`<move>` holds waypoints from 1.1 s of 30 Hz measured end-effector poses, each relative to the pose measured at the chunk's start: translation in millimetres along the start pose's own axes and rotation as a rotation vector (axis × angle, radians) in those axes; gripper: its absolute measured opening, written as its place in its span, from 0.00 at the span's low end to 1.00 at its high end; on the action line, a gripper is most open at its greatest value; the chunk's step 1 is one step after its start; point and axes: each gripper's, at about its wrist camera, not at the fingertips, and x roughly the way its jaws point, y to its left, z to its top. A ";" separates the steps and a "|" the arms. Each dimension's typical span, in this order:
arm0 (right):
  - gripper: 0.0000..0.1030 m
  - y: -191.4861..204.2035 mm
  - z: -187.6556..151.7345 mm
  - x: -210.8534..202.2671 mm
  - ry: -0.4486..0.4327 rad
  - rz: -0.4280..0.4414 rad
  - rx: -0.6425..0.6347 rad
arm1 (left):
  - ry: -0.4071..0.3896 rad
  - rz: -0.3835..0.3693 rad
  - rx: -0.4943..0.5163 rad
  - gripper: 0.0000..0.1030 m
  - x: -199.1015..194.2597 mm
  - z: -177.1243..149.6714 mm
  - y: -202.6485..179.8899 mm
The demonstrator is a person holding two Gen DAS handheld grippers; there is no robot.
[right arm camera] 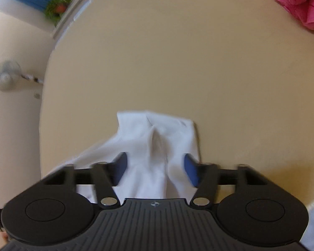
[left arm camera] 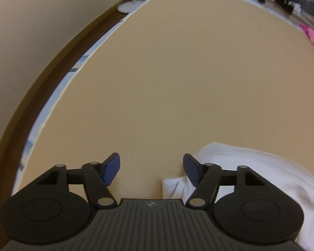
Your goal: Fold small clothes
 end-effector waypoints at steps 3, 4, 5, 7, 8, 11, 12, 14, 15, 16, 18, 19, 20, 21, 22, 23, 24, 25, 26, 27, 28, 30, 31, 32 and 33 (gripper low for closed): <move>0.61 -5.0 -15.2 -7.0 -0.074 0.072 -0.120 | 0.017 -0.095 -0.011 0.71 11.6 -16.3 14.0; 0.61 -5.1 -20.2 -3.5 -0.084 0.058 -0.171 | 0.028 -0.121 -0.010 0.71 17.0 -25.0 16.4; 0.61 -4.6 -25.7 2.4 -0.087 0.035 -0.218 | 0.041 -0.139 0.001 0.71 22.4 -32.6 16.1; 0.61 -5.2 -33.3 16.3 -0.083 0.005 -0.256 | 0.052 -0.161 0.033 0.71 31.8 -46.0 10.2; 0.61 -4.3 -35.5 24.7 -0.083 -0.003 -0.256 | 0.050 -0.170 0.055 0.71 35.2 -51.0 5.4; 0.61 -0.3 -31.2 49.7 -0.092 -0.018 -0.241 | 0.057 -0.185 0.114 0.71 45.6 -55.7 -11.7; 0.61 6.0 -29.7 59.0 -0.092 -0.023 -0.242 | 0.070 -0.187 0.131 0.71 51.4 -54.5 -18.8; 0.61 11.6 -26.0 73.5 -0.088 -0.031 -0.254 | 0.094 -0.180 0.149 0.71 61.9 -51.3 -32.0; 0.60 15.7 -25.9 78.7 -0.088 -0.039 -0.269 | 0.100 -0.183 0.154 0.71 65.1 -48.9 -37.7; 0.40 19.6 -26.1 79.8 -0.092 -0.056 -0.293 | 0.099 -0.185 0.155 0.71 67.8 -44.8 -43.0; 0.06 27.9 -25.1 71.4 -0.112 -0.057 -0.329 | 0.072 -0.212 0.140 0.69 66.0 -37.3 -49.7; 0.06 29.6 -22.9 62.2 -0.134 -0.010 -0.317 | 0.059 -0.231 0.133 0.66 65.0 -31.8 -52.4; 0.06 32.8 -18.5 49.2 -0.171 0.024 -0.315 | 0.050 -0.243 0.125 0.59 64.7 -25.2 -55.4; 0.06 34.5 -13.2 41.9 -0.208 0.015 -0.318 | 0.044 -0.245 0.117 0.51 65.8 -19.7 -57.6; 0.04 33.5 -6.3 39.2 -0.232 -0.018 -0.310 | 0.042 -0.231 0.109 0.48 68.4 -14.6 -59.9; 0.04 28.2 3.4 44.4 -0.227 -0.071 -0.280 | 0.044 -0.200 0.094 0.44 73.4 -9.4 -61.4; 0.04 20.0 12.1 55.7 -0.188 -0.113 -0.235 | 0.054 -0.170 0.074 0.43 79.6 -6.1 -61.4; 0.04 11.8 17.8 69.2 -0.133 -0.147 -0.196 | 0.075 -0.138 0.047 0.43 87.5 -2.3 -60.3; 0.05 4.6 19.4 83.2 -0.094 -0.184 -0.174 | 0.093 -0.118 0.025 0.43 93.4 -0.3 -58.5; 0.06 2.3 18.1 90.2 -0.085 -0.195 -0.179 | 0.109 -0.101 0.006 0.46 98.5 0.8 -56.0; 0.12 1.5 15.8 93.9 -0.086 -0.196 -0.192 | 0.117 -0.095 -0.003 0.47 101.2 0.8 -53.5; 0.26 -0.5 10.4 88.8 -0.135 -0.204 -0.176 | 0.117 -0.090 -0.013 0.62 101.2 -0.1 -48.6; 0.42 -5.2 8.1 81.3 -0.165 -0.180 -0.142 | 0.103 -0.082 -0.022 0.65 98.3 -1.6 -45.3; 0.48 -9.1 5.7 75.2 -0.184 -0.158 -0.118 | 0.093 -0.089 -0.023 0.66 98.0 -0.1 -42.1; 0.48 -12.5 5.3 68.4 -0.199 -0.137 -0.111 | 0.088 -0.108 -0.021 0.66 95.4 -0.4 -41.1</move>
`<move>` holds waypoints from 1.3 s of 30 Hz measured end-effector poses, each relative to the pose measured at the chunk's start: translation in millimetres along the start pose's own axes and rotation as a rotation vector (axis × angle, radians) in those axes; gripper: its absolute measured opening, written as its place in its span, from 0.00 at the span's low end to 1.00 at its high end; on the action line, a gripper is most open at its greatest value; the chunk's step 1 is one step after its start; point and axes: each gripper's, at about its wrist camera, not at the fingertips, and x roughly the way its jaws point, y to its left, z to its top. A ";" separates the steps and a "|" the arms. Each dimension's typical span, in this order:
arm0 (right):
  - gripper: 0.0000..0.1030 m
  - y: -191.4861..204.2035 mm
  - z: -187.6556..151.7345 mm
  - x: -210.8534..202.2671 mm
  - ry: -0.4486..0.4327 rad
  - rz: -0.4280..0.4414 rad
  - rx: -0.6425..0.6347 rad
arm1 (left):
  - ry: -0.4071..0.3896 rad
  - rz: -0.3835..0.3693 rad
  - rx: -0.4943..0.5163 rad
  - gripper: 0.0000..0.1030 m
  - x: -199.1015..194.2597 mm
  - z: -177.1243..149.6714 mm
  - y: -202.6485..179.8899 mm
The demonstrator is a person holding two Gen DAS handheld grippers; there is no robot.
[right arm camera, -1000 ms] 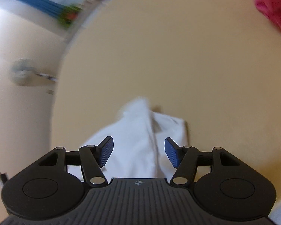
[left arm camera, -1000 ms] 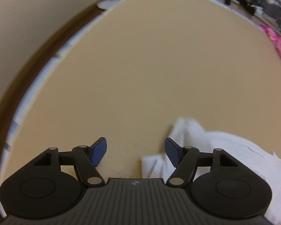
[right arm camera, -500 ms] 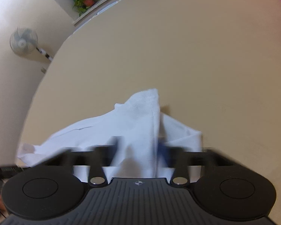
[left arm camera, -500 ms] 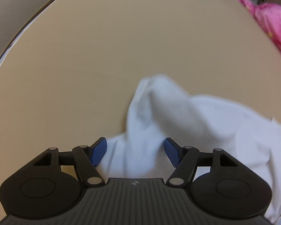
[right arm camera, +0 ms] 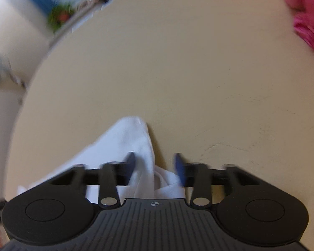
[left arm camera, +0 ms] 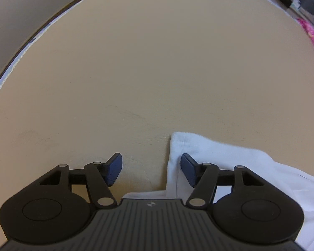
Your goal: Fold small clothes
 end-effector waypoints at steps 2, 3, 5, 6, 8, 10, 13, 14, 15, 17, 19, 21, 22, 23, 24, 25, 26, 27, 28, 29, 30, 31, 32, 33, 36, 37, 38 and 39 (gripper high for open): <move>0.48 -0.7 3.9 -9.8 -0.031 0.053 -0.045 | -0.011 -0.075 0.019 0.66 -8.0 -2.2 0.6; 0.48 2.6 5.9 -12.6 -0.046 0.075 -0.082 | -0.015 -0.102 0.028 0.68 -10.5 -3.1 -0.9; 0.52 11.6 10.6 -9.1 -0.052 0.107 -0.150 | -0.021 -0.122 0.056 0.71 -11.2 -4.8 -6.7; 0.54 20.0 12.8 -4.0 -0.042 0.107 -0.190 | -0.016 -0.121 0.072 0.72 -8.7 -5.6 -10.9; 0.58 40.0 14.5 10.3 -0.028 0.077 -0.287 | -0.006 -0.107 0.090 0.72 -1.6 -5.6 -18.4; 0.62 59.9 10.9 25.3 -0.017 0.048 -0.403 | -0.013 -0.106 0.096 0.72 1.3 -4.9 -23.6; 0.61 79.3 3.9 51.3 0.023 0.019 -0.541 | -0.021 -0.112 0.089 0.64 -0.5 -18.8 -34.9; 0.32 81.9 1.2 58.3 0.048 0.021 -0.573 | -0.030 -0.120 0.102 0.42 -0.7 -19.5 -37.7; 0.08 84.2 -0.1 59.7 0.061 0.018 -0.600 | -0.032 -0.118 0.117 0.17 2.7 -13.7 -27.5; 0.07 86.5 1.0 42.6 0.019 0.040 -0.607 | -0.041 -0.095 0.144 0.12 9.0 -10.2 -23.4; 0.04 80.5 5.0 16.5 -0.061 0.090 -0.566 | -0.067 -0.084 0.136 0.12 10.4 -10.8 -19.3; 0.05 67.6 18.7 2.4 -0.122 0.110 -0.451 | -0.070 -0.081 0.093 0.12 13.9 -10.9 -11.1; 0.05 62.0 23.8 7.3 -0.113 0.108 -0.394 | -0.065 -0.081 0.068 0.12 15.2 -12.8 -6.5; 0.04 56.9 27.6 15.1 -0.097 0.079 -0.353 | -0.058 -0.076 0.047 0.12 18.3 -11.8 -3.1; 0.04 51.8 31.5 20.4 -0.090 0.045 -0.344 | -0.060 -0.055 0.032 0.11 19.8 -11.6 -1.3; 0.04 47.8 32.9 30.3 -0.067 0.014 -0.310 | -0.065 -0.027 0.031 0.11 21.0 -11.9 0.0; 0.04 40.2 35.6 39.7 -0.023 -0.009 -0.234 | -0.062 -0.019 0.038 0.11 21.3 -14.7 13.5; 0.04 37.1 34.8 45.3 -0.015 -0.022 -0.187 | -0.056 -0.015 0.042 0.11 22.3 -15.1 15.3; 0.04 36.1 33.4 44.3 -0.029 -0.023 -0.167 | -0.051 -0.012 0.046 0.11 23.6 -14.8 12.9; 0.05 37.5 32.0 41.6 -0.049 -0.029 -0.179 | -0.046 -0.014 0.050 0.11 23.7 -14.8 15.3; 0.07 38.5 30.8 37.4 -0.066 -0.036 -0.189 | -0.043 -0.019 0.050 0.16 23.3 -14.6 17.9; 0.22 37.0 32.3 31.7 -0.070 -0.034 -0.178 | -0.033 -0.031 0.049 0.20 22.2 -14.6 20.9; 0.47 34.0 34.8 26.2 -0.059 -0.045 -0.150 | -0.026 -0.042 0.049 0.35 22.3 -9.4 11.4; 0.54 30.3 34.0 12.9 -0.070 -0.054 -0.113 | -0.027 -0.054 0.049 0.49 20.8 -5.8 8.5; 0.54 12.9 33.1 -39.3 -0.128 0.054 -0.151 | -0.108 -0.013 0.067 0.59 -8.5 -29.4 17.5; 0.53 9.6 25.5 -55.7 -0.137 0.061 -0.190 | -0.123 0.007 0.082 0.59 -16.6 -41.0 20.2; 0.53 5.3 12.7 -76.7 -0.143 0.059 -0.251 | -0.127 0.007 0.095 0.60 -25.2 -53.7 22.2; 0.52 4.2 0.3 -93.4 -0.139 0.053 -0.298 | -0.124 -0.004 0.098 0.60 -34.8 -69.4 25.6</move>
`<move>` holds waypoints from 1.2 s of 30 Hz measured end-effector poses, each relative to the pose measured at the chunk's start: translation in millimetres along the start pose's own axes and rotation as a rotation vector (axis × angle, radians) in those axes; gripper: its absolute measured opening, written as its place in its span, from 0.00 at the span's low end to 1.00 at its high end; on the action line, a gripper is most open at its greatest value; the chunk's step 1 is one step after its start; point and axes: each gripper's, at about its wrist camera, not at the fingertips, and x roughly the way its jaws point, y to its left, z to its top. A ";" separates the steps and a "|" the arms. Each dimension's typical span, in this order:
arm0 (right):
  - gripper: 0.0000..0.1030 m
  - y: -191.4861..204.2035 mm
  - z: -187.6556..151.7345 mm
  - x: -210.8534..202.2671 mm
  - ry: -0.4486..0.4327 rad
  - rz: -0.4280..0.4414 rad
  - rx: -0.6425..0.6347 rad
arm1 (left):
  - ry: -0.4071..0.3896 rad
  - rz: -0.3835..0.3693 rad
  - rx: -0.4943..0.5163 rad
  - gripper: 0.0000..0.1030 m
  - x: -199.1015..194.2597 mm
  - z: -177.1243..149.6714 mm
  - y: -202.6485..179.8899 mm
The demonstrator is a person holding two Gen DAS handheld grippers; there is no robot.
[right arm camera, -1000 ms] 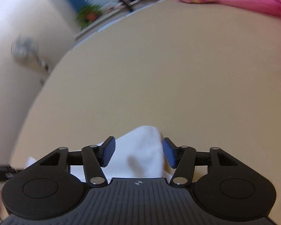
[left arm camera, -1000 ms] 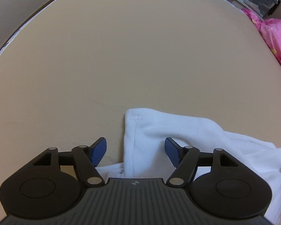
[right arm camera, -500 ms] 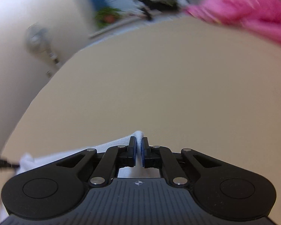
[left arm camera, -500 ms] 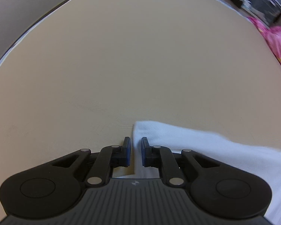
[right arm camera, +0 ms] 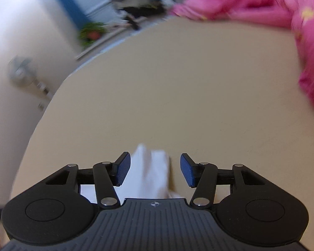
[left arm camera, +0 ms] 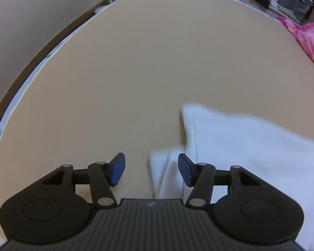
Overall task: Fold small clothes
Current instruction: 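Lay the folded side down and open both grippers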
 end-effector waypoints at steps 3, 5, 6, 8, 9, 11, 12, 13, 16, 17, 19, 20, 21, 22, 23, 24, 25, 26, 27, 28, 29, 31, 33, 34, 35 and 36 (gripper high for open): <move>0.43 -2.4 -51.7 -52.8 0.051 0.015 -0.113 | 0.028 -0.062 -0.019 0.69 -22.5 -44.0 10.9; 0.43 -2.2 -80.3 -70.6 0.085 0.025 -0.139 | 0.054 -0.088 -0.007 0.70 -32.7 -88.7 12.8; 0.43 0.5 -89.6 -73.9 0.107 0.023 -0.138 | 0.064 -0.090 0.009 0.70 -34.9 -95.6 2.0; 0.43 -0.5 -110.5 -68.1 0.149 0.012 -0.123 | 0.097 -0.092 0.063 0.70 -31.7 -115.1 -4.3; 0.43 6.7 -115.6 -69.3 0.158 0.014 -0.131 | 0.105 -0.096 0.084 0.70 -29.0 -120.8 -7.4; 0.42 8.8 -128.1 -66.1 0.148 -0.012 -0.158 | 0.116 -0.096 0.116 0.70 -20.9 -125.4 -13.0; 0.39 9.2 -136.7 -68.4 0.142 -0.022 -0.169 | 0.127 -0.087 0.121 0.67 -14.6 -123.7 -12.7; 0.15 10.6 -134.0 -64.7 0.149 -0.026 -0.163 | 0.149 -0.068 0.118 0.63 -8.0 -120.7 -14.5; 0.05 22.7 -128.3 -94.0 0.104 0.049 -0.117 | 0.177 -0.100 0.062 0.26 -5.0 -110.6 -24.7; 0.05 26.9 -123.1 -108.7 0.064 0.077 -0.128 | 0.155 -0.093 0.058 0.24 -9.7 -106.8 -25.3; 0.05 19.4 -111.8 -121.5 0.041 0.081 -0.102 | 0.137 -0.074 0.091 0.20 -10.9 -106.5 -28.9; 0.05 7.6 -110.5 -118.4 0.056 0.068 -0.063 | 0.154 -0.061 0.112 0.19 -5.6 -106.0 -29.1; 0.05 -6.0 -112.8 -108.0 0.094 0.027 -0.028 | 0.174 -0.051 0.133 0.19 0.2 -106.0 -30.1; 0.05 -19.6 -118.9 -92.4 0.161 -0.009 -0.002 | 0.184 -0.040 0.143 0.19 3.3 -105.4 -29.2; 0.05 -27.4 -126.9 -77.2 0.212 -0.016 0.011 | 0.191 -0.034 0.153 0.19 2.7 -109.0 -31.3; 0.05 -30.6 -135.9 -66.2 0.247 -0.031 0.015 | 0.188 -0.031 0.160 0.19 8.0 -110.2 -35.4; 0.06 -27.3 -141.5 -60.9 0.251 -0.040 -0.008 | 0.181 -0.030 0.170 0.19 8.7 -109.8 -35.9; 0.06 -20.4 -143.8 -63.1 0.229 -0.048 -0.048 | 0.177 -0.029 0.176 0.19 6.4 -109.9 -35.2; 0.08 -15.5 -144.2 -65.3 0.215 -0.054 -0.064 | 0.179 -0.026 0.176 0.22 4.7 -109.7 -34.0; 0.11 -13.1 -143.8 -66.5 0.218 -0.065 -0.057 | 0.183 -0.022 0.177 0.25 4.5 -110.4 -32.3; 0.23 -13.1 -142.8 -67.3 0.229 -0.074 -0.039 | 0.178 -0.027 0.182 0.29 3.8 -110.3 -30.9; 0.56 -17.4 -139.1 -69.4 0.209 -0.067 0.014 | 0.145 -0.043 0.182 0.34 -5.7 -108.7 -28.2; 0.70 -19.8 -136.8 -77.3 0.156 -0.034 0.047 | 0.105 -0.073 0.170 0.50 -22.1 -107.8 -25.4; 0.72 -19.9 -136.5 -80.8 0.143 -0.027 0.052 | 0.088 -0.089 0.159 0.64 -28.2 -105.8 -23.7; 0.74 -19.8 -135.0 -79.6 0.133 -0.026 0.060 | 0.078 -0.091 0.144 0.83 -26.8 -102.4 -23.8; 0.74 -23.5 -131.7 -70.3 0.126 -0.021 0.068 | 0.063 -0.078 0.129 0.86 -24.6 -100.6 -24.4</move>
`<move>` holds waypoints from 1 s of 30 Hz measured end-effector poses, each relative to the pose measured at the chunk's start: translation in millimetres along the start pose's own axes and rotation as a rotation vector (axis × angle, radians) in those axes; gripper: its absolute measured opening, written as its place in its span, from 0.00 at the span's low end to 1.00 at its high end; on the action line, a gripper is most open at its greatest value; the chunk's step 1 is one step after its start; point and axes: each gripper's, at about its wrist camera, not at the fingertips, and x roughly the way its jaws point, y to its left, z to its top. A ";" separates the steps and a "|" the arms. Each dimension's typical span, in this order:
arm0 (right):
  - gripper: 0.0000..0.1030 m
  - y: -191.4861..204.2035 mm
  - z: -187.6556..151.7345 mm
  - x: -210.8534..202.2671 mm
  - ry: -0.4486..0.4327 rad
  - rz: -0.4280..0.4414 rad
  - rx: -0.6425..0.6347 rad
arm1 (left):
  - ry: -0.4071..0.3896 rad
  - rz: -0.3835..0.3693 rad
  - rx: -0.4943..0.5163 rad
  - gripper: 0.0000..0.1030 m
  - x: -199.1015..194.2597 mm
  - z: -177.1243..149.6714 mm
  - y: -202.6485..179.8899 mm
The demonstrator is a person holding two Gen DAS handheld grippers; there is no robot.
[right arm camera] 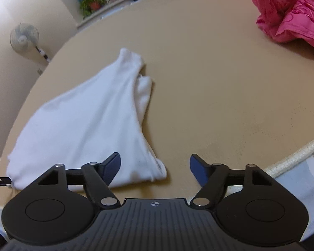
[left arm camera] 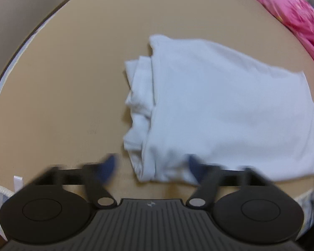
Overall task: Fold small clothes
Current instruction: 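Lay the folded side down and open both grippers, then lift both open grippers away from the folded shirt strip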
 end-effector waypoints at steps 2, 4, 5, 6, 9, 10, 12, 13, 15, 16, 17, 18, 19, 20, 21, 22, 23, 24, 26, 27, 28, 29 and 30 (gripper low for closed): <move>0.68 3.8 -1.3 5.3 0.018 0.014 -0.003 | 0.018 0.049 -0.007 0.56 6.7 1.4 -3.1; 0.06 11.9 -0.5 10.8 0.048 0.036 -0.032 | 0.113 0.030 -0.039 0.10 26.4 3.5 -2.0; 0.06 18.0 1.0 7.1 0.042 0.028 -0.054 | 0.091 0.047 -0.039 0.10 20.0 2.2 -2.9; 0.06 22.1 2.4 1.6 0.035 0.018 -0.068 | 0.072 0.060 -0.009 0.08 10.9 0.3 -5.5; 0.05 19.1 5.0 -18.2 0.032 0.014 -0.053 | 0.083 0.148 0.062 0.00 7.1 -8.9 -4.7; 0.05 13.0 2.7 -15.3 0.034 0.007 -0.047 | 0.124 0.189 0.050 0.00 19.0 -11.8 1.4; 0.06 2.9 -4.6 6.9 0.077 -0.023 -0.014 | 0.148 0.213 -0.001 0.00 36.5 -15.1 15.2; 0.08 0.0 -8.4 11.0 0.079 -0.033 0.009 | 0.129 0.201 -0.035 0.01 32.0 -13.9 19.9; 0.29 -0.1 -11.1 0.3 0.044 -0.068 0.065 | 0.102 0.178 -0.077 0.10 20.3 -9.7 25.4; 0.54 0.6 -11.5 -5.8 0.050 -0.102 0.090 | 0.094 0.182 -0.063 0.16 12.5 -9.0 24.9; 0.63 2.2 -12.2 -14.8 0.055 -0.125 0.100 | 0.082 0.194 -0.046 0.34 2.4 -9.8 23.0; 0.63 5.4 -13.7 -27.2 0.045 -0.125 0.088 | 0.064 0.200 -0.033 0.60 -10.6 -12.3 20.5; 0.63 9.5 -16.2 -39.5 0.030 -0.112 0.065 | 0.046 0.209 -0.030 0.74 -23.4 -15.7 17.6; 0.66 16.7 -19.0 -54.2 0.010 -0.098 0.035 | 0.020 0.220 -0.038 0.91 -36.8 -20.4 13.7; 0.70 25.2 -22.5 -68.0 -0.009 -0.085 0.006 | -0.010 0.218 -0.039 0.93 -57.5 -28.0 9.5; 0.75 34.4 -26.7 -81.4 -0.029 -0.067 -0.021 | -0.032 0.210 -0.029 0.93 -82.1 -38.0 3.0; 0.81 42.4 -31.1 -94.1 -0.050 -0.038 -0.048 | -0.038 0.206 -0.015 0.93 -90.1 -42.6 -3.7; 0.82 51.6 -36.0 -103.2 -0.065 -0.021 -0.066 | -0.039 0.208 -0.013 0.93 -98.6 -48.8 -10.6; 0.83 69.5 -48.9 -121.2 -0.096 -0.012 -0.075 | -0.040 0.200 -0.032 0.93 -116.3 -62.1 -22.9; 0.83 76.4 -53.4 -124.1 -0.103 -0.003 -0.078 | -0.036 0.185 -0.041 0.93 -125.5 -67.7 -29.1; 0.83 83.9 -60.4 -130.4 -0.112 0.002 -0.081 | -0.037 0.170 -0.048 0.93 -131.8 -72.7 -33.6; 0.83 90.8 -64.9 -135.2 -0.117 0.005 -0.085 | -0.046 0.168 -0.047 0.93 -138.2 -77.5 -38.8; 0.83 96.2 -69.2 -137.5 -0.120 0.013 -0.092 | -0.058 0.176 -0.038 0.93 -141.4 -81.8 -43.7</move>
